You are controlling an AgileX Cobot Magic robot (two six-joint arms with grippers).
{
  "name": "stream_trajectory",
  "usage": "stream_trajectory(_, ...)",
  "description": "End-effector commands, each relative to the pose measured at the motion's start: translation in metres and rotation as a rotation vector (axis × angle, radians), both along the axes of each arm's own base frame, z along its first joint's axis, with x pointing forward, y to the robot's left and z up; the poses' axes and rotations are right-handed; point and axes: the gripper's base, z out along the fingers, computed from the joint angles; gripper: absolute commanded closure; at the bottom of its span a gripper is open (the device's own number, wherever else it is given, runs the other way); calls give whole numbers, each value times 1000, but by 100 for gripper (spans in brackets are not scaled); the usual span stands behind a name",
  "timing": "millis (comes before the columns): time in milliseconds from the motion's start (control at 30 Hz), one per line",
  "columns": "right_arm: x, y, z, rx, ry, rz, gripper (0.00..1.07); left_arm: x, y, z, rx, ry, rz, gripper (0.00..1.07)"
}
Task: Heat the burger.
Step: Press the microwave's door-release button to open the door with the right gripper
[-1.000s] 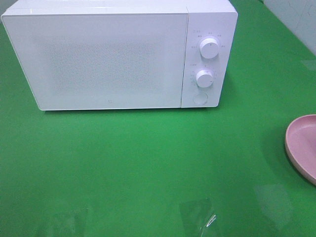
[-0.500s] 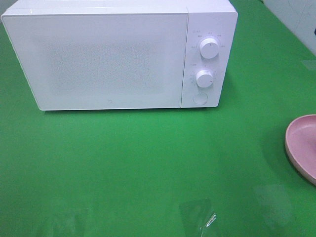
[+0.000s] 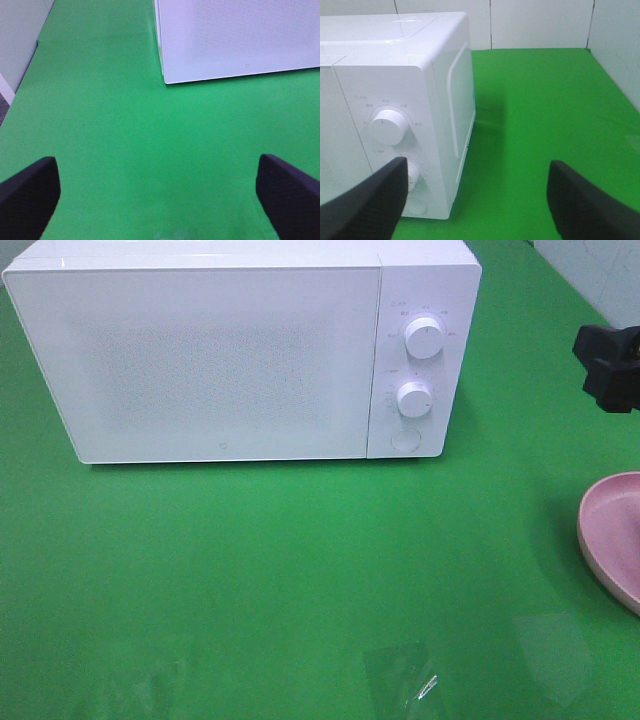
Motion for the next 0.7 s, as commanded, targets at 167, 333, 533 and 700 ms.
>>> stream_trajectory(167, -2, 11, 1, -2, -18, 31, 32, -3, -1, -1, -8, -19, 0, 7)
stream_trajectory(333, 6, 25, -13, 0, 13, 62, 32, -3, -1, -1, -8, -19, 0, 7)
stream_trajectory(533, 12, 41, -29, -16, 38, 49, 32, -3, -1, -1, -8, -19, 0, 7)
stream_trajectory(700, 14, 58, -45, -42, 24, 8, 32, -3, -1, -1, -8, -19, 0, 7)
